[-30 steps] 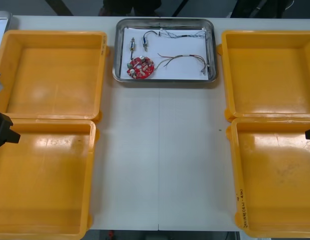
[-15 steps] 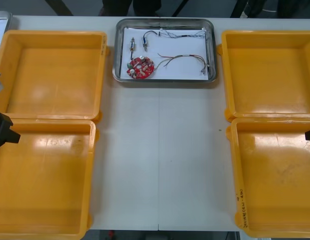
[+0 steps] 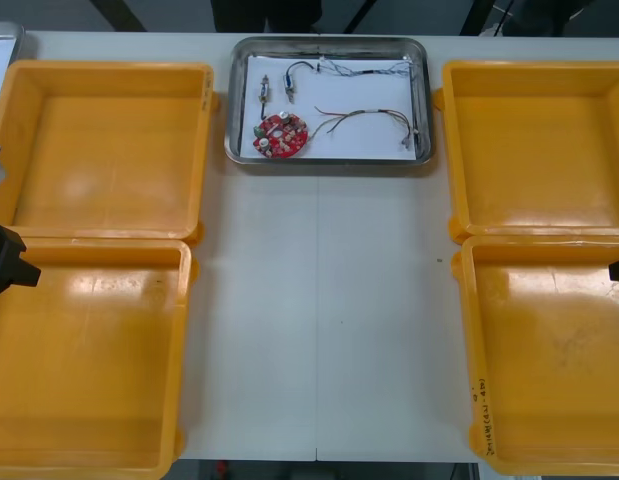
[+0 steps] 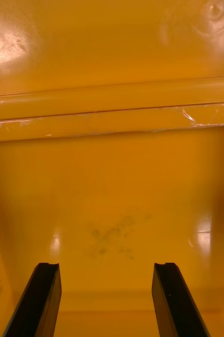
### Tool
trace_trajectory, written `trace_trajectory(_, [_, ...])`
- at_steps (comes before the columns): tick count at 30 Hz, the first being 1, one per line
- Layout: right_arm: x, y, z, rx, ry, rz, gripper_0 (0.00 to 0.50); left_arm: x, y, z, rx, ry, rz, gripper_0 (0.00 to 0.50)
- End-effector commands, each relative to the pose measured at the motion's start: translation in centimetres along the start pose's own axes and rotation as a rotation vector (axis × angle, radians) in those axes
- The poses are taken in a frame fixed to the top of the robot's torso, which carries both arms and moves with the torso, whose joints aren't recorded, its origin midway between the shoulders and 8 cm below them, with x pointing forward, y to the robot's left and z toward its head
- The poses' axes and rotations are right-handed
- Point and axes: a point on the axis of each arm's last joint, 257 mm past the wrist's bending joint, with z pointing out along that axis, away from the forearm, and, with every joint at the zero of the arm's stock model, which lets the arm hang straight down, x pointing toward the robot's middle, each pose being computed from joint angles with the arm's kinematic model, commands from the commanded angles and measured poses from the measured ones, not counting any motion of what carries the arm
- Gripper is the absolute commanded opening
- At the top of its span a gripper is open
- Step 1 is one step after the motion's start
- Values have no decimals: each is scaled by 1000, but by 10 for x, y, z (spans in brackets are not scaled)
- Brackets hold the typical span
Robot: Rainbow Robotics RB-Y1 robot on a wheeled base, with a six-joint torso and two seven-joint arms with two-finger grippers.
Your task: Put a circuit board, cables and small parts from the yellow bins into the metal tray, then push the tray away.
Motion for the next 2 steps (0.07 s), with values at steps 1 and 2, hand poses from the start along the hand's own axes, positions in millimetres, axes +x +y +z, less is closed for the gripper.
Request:
trace_trajectory(1, [-2, -18, -11, 37, -12, -18, 500, -1, 16, -13, -59, -16, 65, 500])
trace_trajectory(2, [-2, -18, -11, 37, -12, -18, 500, -1, 16, -13, -59, -16, 65, 500])
